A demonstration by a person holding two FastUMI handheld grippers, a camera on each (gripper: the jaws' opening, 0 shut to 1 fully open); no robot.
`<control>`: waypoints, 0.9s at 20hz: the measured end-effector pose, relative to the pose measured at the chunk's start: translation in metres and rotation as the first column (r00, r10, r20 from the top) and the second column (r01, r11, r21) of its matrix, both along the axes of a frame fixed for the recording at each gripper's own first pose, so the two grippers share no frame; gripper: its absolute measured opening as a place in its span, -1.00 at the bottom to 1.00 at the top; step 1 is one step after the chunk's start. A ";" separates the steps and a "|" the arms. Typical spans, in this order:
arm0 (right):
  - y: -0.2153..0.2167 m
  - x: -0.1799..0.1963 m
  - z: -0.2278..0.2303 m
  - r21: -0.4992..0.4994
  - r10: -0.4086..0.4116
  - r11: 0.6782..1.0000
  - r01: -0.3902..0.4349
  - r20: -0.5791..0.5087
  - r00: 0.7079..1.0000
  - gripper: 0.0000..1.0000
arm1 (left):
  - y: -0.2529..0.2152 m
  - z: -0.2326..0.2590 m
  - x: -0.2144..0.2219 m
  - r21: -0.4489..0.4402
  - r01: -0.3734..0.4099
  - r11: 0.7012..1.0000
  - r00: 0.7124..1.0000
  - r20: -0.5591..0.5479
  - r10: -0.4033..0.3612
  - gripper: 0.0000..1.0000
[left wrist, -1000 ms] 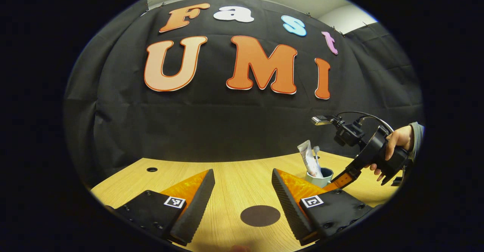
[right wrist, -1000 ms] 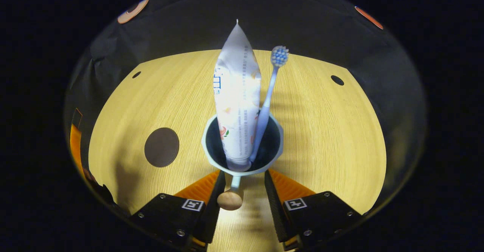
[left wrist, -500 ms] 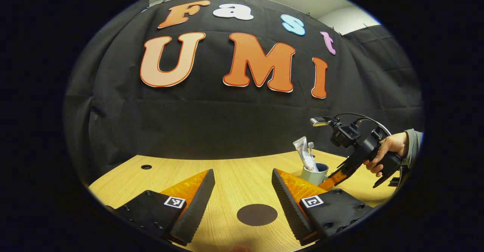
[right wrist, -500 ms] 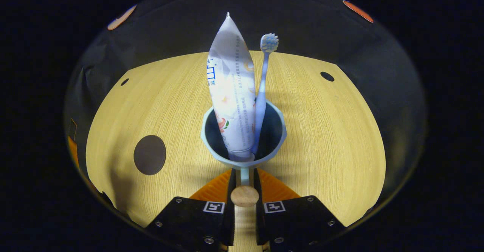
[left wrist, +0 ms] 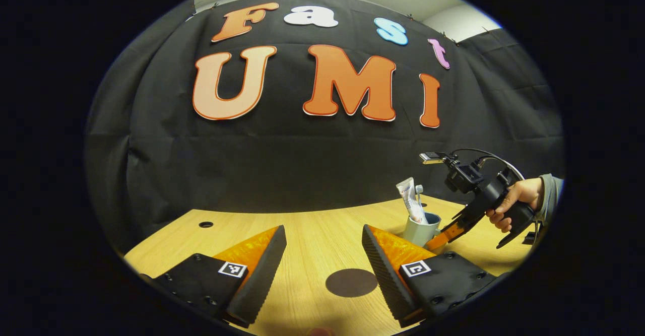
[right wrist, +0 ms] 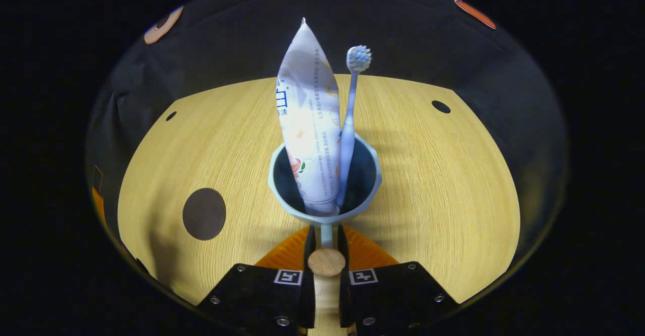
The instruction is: Put the toothbrush and toothpaste on the desktop into the cup, then pick up the cup and place it on the coaster on the desktop.
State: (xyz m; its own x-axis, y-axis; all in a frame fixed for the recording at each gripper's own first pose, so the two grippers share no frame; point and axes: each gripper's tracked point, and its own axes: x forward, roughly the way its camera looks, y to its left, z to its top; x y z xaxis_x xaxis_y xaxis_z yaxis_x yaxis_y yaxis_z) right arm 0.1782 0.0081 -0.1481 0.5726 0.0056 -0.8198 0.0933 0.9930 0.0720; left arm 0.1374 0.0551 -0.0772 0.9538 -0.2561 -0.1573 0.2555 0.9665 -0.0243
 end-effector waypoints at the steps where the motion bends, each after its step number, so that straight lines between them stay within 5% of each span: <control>1: -0.001 0.000 0.001 0.006 0.004 1.000 -0.004 0.002 1.000 -0.62 | 0.003 0.001 -0.001 0.001 -0.006 1.000 1.000 0.001 0.006 0.87; 18: 0.003 0.020 0.023 -0.003 0.170 0.985 -0.172 0.160 0.972 -0.65 | 0.027 0.005 -0.018 0.019 -0.062 0.998 0.998 -0.001 0.063 0.91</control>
